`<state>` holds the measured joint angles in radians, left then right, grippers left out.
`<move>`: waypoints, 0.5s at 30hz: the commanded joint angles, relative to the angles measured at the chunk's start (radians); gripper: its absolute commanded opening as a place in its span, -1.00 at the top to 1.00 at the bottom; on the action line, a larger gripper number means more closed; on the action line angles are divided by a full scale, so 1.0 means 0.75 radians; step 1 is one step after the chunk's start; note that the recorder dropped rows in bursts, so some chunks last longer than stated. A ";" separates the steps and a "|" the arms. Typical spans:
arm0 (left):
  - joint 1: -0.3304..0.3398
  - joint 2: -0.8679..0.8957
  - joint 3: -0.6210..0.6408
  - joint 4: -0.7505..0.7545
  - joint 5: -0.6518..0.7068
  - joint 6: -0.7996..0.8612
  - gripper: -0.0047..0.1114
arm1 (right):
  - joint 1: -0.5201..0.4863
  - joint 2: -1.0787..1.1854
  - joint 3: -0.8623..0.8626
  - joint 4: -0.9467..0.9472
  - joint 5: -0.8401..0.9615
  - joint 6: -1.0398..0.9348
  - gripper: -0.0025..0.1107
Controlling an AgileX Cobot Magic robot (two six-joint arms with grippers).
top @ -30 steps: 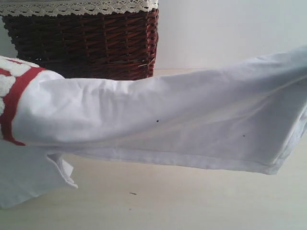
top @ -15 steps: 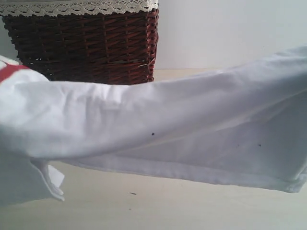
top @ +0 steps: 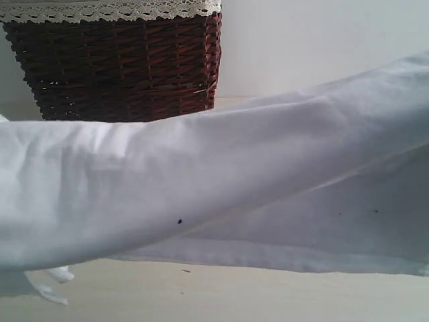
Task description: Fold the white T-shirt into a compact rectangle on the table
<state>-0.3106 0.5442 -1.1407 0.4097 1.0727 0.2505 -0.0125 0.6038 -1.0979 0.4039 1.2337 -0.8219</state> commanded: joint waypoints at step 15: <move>0.003 0.013 0.406 -0.185 -0.011 0.019 0.92 | 0.002 -0.036 0.445 -0.161 -0.017 0.086 0.96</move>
<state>-0.3106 0.5102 -0.9397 0.2576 1.1239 0.2541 -0.0125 0.5372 -0.8587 0.3762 1.2337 -0.7415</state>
